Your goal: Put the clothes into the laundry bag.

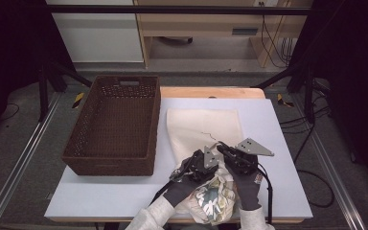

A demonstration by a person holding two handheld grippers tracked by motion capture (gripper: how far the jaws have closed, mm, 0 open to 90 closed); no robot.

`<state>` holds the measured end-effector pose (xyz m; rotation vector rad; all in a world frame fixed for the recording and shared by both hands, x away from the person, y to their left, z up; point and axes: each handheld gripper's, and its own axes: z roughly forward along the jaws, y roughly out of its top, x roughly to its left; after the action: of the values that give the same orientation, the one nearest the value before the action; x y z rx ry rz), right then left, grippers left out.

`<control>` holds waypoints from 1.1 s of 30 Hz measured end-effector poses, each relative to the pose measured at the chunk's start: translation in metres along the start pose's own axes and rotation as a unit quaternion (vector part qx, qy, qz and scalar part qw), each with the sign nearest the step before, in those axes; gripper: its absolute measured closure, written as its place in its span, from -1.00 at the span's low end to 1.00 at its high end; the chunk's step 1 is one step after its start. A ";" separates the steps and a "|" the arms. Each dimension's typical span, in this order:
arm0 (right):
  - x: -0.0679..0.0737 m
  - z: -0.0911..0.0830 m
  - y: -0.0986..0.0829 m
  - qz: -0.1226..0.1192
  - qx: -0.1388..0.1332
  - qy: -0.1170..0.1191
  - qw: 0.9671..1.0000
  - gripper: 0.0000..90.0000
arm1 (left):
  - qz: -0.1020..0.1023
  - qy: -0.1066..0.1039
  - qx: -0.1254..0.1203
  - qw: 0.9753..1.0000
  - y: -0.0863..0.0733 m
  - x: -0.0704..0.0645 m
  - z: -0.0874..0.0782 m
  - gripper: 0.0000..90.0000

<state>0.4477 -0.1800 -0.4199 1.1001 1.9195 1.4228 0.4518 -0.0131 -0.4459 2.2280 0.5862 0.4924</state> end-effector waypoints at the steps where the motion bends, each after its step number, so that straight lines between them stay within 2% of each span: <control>1: -0.001 0.000 -0.001 0.002 0.002 0.001 1.000 0.93 | -0.005 -0.001 -0.007 1.000 -0.001 0.000 -0.003 0.38; 3: -0.002 0.000 -0.002 0.003 0.005 0.001 1.000 0.93 | -0.021 -0.001 -0.025 0.999 -0.001 0.002 -0.013 0.15; 6: -0.003 -0.001 -0.002 0.000 0.006 -0.002 1.000 0.93 | -0.033 -0.006 -0.050 0.998 -0.003 0.006 -0.038 -0.19; 7: -0.004 -0.001 -0.002 0.000 0.007 -0.003 1.000 0.93 | -0.034 -0.004 -0.059 0.998 -0.004 0.007 -0.047 -0.25; 9: -0.004 -0.001 -0.003 0.001 0.008 -0.003 1.000 0.93 | -0.031 0.014 -0.067 0.997 -0.005 0.012 -0.061 -0.30; 10: -0.004 -0.001 -0.003 0.001 0.009 -0.002 1.000 0.93 | -0.032 0.024 -0.067 0.997 -0.006 0.016 -0.063 -0.33; 12: -0.002 0.000 -0.003 0.001 0.011 -0.003 1.000 0.93 | -0.039 0.037 -0.044 0.998 -0.008 0.025 -0.057 -0.37; 14: -0.001 0.000 -0.003 -0.005 0.013 -0.004 1.000 0.93 | -0.057 0.030 -0.022 0.998 -0.012 0.032 -0.044 -0.38; 15: -0.001 0.000 -0.003 -0.007 0.013 -0.004 1.000 0.93 | -0.068 0.015 -0.017 0.997 -0.015 0.035 -0.038 -0.38; 17: -0.002 0.001 -0.003 -0.006 0.014 -0.004 1.000 0.93 | -0.082 -0.011 -0.018 0.996 -0.020 0.038 -0.030 -0.27; 18: -0.002 0.001 -0.003 -0.005 0.014 -0.004 1.000 0.93 | -0.088 -0.028 -0.020 0.996 -0.022 0.039 -0.027 -0.12; 20: -0.003 0.002 -0.004 -0.004 0.017 -0.005 1.000 0.93 | -0.094 -0.047 -0.022 0.994 -0.024 0.038 -0.024 0.24; 21: -0.003 0.002 -0.005 -0.004 0.017 -0.005 1.000 0.93 | -0.090 -0.051 -0.021 0.994 -0.025 0.036 -0.024 0.47; 23: -0.002 0.003 -0.005 -0.004 0.018 -0.004 1.000 0.93 | -0.076 -0.046 -0.022 0.996 -0.025 0.031 -0.027 0.75; 24: -0.002 0.003 -0.005 -0.005 0.018 -0.005 1.000 0.93 | -0.075 -0.049 -0.028 0.996 -0.024 0.029 -0.030 0.82; 28: -0.001 0.004 -0.005 -0.004 0.016 -0.006 1.000 0.93 | -0.064 -0.054 -0.058 0.995 -0.019 0.016 -0.041 0.87; 31: -0.001 0.004 -0.006 -0.002 0.013 -0.007 1.000 0.93 | -0.047 -0.053 -0.060 0.996 -0.014 0.004 -0.038 0.87; 33: 0.000 0.004 -0.006 0.000 0.011 -0.006 1.000 0.93 | -0.032 -0.041 -0.054 0.997 -0.011 -0.004 -0.032 0.87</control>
<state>0.4494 -0.1789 -0.4269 1.1162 1.9316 1.3953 0.4294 0.0097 -0.4346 2.1102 0.5723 0.3886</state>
